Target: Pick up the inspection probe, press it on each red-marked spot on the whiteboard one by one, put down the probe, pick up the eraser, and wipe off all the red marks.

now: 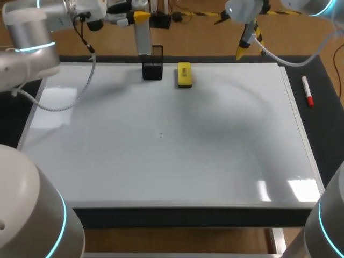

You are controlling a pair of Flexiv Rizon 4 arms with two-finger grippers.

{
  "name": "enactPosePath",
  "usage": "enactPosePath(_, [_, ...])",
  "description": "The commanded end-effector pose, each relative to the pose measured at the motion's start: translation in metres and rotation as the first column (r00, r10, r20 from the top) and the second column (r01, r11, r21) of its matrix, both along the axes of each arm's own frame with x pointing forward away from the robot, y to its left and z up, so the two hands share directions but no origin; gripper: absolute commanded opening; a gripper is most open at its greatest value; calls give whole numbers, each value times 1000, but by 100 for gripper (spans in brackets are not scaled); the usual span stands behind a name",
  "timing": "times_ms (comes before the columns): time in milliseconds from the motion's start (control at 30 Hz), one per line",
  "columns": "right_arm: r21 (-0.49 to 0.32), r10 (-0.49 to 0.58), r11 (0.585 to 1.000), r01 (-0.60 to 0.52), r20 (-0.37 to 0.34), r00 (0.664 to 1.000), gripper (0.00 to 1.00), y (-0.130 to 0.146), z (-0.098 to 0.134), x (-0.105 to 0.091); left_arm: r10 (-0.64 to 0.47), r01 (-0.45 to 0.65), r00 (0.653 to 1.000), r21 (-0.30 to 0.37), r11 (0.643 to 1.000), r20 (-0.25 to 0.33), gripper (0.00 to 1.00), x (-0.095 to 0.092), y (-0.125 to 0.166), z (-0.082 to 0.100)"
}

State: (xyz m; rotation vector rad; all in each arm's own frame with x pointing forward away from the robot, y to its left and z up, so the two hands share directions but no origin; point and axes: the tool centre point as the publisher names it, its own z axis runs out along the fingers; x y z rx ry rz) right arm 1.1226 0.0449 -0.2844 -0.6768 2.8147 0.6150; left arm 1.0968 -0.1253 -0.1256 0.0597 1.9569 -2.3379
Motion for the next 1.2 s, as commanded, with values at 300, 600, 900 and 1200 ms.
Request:
enactPosePath(300, [-5, 2, 1000, -2, -2, 1000, 100, 0, 1, 1, -159, 159, 987, 10, 987, 24, 0, 24, -8, -13])
enactPosePath(600, [-5, 2, 1000, -2, -2, 1000, 100, 0, 1, 1, -158, 158, 987, 8, 987, 21, 0, 32, -6, -26])
enactPosePath(900, [-5, 2, 1000, -2, -2, 1000, 100, 0, 1, 1, -155, 155, 988, 3, 988, 18, 0, 37, -11, -33])
enactPosePath(1200, [-5, 2, 1000, -2, -2, 1000, 100, 0, 1, 1, -135, 135, 991, 12, 991, 14, 0, 40, -18, -43])
